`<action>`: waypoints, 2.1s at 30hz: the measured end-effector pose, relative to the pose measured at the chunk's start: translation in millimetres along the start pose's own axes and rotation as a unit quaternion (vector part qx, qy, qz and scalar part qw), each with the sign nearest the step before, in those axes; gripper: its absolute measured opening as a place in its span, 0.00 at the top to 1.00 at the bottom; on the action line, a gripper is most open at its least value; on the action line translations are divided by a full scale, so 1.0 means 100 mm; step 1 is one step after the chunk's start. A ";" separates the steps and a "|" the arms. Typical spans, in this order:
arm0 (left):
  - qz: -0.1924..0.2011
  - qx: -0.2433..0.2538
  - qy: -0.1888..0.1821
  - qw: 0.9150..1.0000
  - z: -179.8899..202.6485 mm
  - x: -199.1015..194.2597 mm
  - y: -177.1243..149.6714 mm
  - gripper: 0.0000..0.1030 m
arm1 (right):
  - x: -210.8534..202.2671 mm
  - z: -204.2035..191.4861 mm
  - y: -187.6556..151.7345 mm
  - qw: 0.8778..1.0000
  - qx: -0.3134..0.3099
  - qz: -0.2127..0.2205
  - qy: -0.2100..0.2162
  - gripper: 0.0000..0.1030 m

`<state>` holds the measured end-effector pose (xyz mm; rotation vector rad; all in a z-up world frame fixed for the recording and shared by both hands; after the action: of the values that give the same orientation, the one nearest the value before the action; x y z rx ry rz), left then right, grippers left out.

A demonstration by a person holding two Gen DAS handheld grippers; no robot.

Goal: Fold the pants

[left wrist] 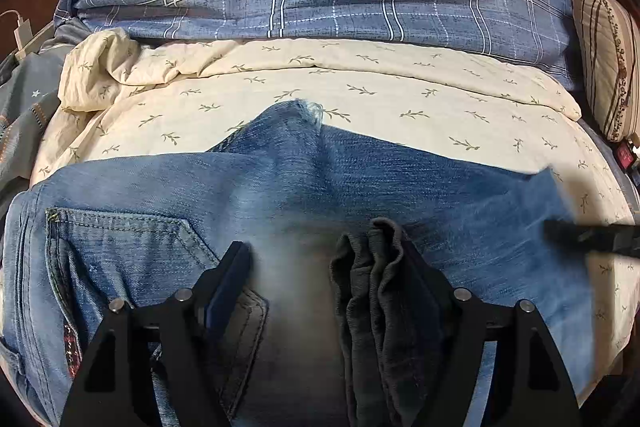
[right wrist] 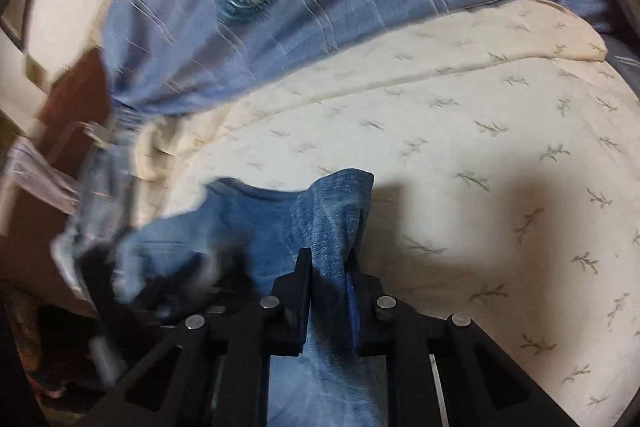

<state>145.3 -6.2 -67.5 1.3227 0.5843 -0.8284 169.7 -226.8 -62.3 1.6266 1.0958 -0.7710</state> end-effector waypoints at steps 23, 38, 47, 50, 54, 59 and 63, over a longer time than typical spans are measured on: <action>0.004 0.001 -0.001 1.000 0.02 -0.02 0.00 0.24 | -0.50 0.06 -0.70 0.996 -0.002 0.009 0.087 0.26; 0.131 -0.063 -0.106 0.984 -0.33 -0.88 -0.19 0.24 | -0.40 0.00 -0.99 0.997 -0.021 0.044 0.056 0.15; 0.213 -0.256 -0.097 0.938 -1.16 -1.72 -0.99 0.14 | -0.48 0.04 -1.05 0.989 0.022 0.107 0.104 0.15; 0.200 -0.376 -0.124 0.896 -1.59 -1.67 -1.27 0.14 | -0.45 0.06 -1.05 0.987 0.033 0.105 0.116 0.15; 0.153 -0.470 -0.173 0.852 -1.90 -1.37 -1.43 0.14 | -0.46 0.19 -1.03 0.982 0.067 0.100 0.146 0.15; 0.125 -0.486 -0.176 0.847 -1.94 -1.19 -1.42 0.14 | -0.45 0.30 -1.02 0.973 0.108 0.092 0.184 0.15; 0.109 -0.487 -0.168 0.850 -1.90 -1.06 -1.39 0.14 | -0.44 0.32 -1.01 0.970 0.116 0.085 0.196 0.15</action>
<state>-12.9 194.7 -101.3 0.2816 0.4556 -0.4317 60.7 -259.5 -71.7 2.1053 1.1496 -0.4876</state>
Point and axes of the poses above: each gripper's, at about its wrist camera, not at the fingertips, and x roughly the way its jaws point, z to its right, y to its top, the point moved 3 cm from there along x, roughly the way its jaws point, and after that the axes turned 10 degrees about -y, right-handed, at the moved point
